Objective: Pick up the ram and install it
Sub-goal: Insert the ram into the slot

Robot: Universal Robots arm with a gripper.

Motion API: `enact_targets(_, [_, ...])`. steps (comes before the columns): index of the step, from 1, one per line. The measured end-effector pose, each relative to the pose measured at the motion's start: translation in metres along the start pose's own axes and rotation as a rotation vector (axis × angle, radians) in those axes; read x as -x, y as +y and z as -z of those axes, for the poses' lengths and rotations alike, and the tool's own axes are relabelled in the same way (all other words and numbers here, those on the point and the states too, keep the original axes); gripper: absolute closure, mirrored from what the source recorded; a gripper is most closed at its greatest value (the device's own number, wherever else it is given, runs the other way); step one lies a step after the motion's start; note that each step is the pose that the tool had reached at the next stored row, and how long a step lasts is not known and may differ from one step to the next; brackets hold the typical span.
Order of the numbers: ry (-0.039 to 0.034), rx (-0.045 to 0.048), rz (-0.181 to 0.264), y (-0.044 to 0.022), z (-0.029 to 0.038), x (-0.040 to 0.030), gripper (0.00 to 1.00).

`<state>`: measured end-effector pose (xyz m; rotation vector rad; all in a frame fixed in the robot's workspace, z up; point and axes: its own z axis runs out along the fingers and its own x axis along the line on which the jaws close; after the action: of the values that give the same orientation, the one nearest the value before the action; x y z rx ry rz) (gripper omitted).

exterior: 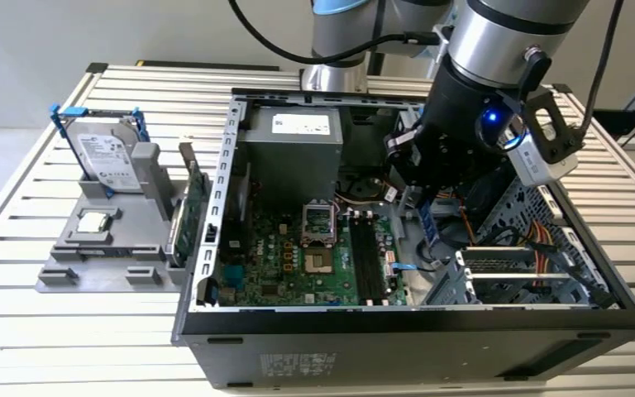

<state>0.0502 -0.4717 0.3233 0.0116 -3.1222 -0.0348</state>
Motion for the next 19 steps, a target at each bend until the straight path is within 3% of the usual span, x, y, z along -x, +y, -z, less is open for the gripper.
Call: enact_targets(19, [-0.0001,-0.0015,-0.001,0.0028,-0.0105,-0.0002,1.0])
